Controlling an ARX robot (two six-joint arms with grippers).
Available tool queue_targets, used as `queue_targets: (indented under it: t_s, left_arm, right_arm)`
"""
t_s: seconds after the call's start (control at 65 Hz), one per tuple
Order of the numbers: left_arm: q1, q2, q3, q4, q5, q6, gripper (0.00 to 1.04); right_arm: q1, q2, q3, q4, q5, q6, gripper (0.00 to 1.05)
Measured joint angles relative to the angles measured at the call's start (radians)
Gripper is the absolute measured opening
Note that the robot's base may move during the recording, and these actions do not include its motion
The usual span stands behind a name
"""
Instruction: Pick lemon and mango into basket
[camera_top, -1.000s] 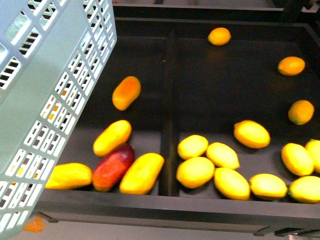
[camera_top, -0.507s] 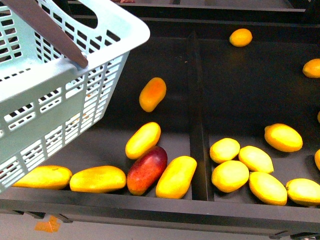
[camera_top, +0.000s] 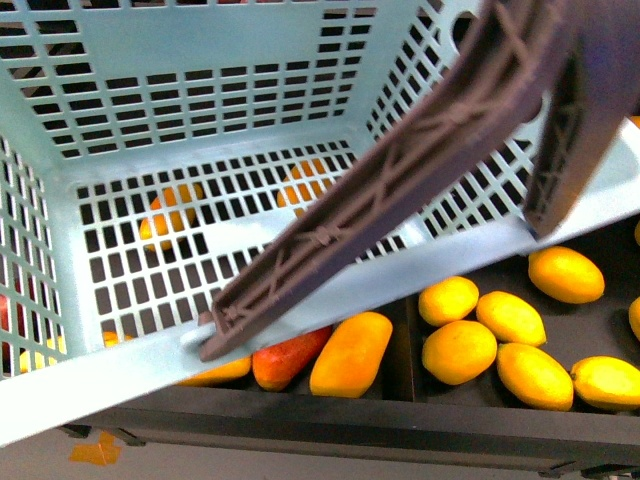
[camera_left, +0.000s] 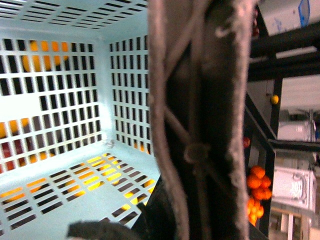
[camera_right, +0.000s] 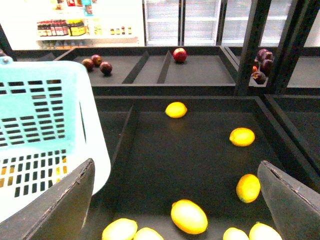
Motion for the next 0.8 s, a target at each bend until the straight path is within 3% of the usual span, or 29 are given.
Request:
queue_targets:
  t_s: [0.646,0.723,0.8]
  left_arm:
    - [-0.023,0.001,0.018,0.000,0.014,0.042,0.04]
    - [-0.023,0.001,0.018,0.000,0.023,0.041,0.04]
    - [-0.026,0.001,0.018,0.000,0.024,0.041,0.04]
  right_arm:
    - [0.000,0.002,0.000,-0.002,-0.001,0.001,0.96]
    - [-0.070,0.174,0.099,-0.235,-0.080,0.199,0.96]
    - [-0.163,0.359,0.129,-0.244,-0.141,0.401,0.96]
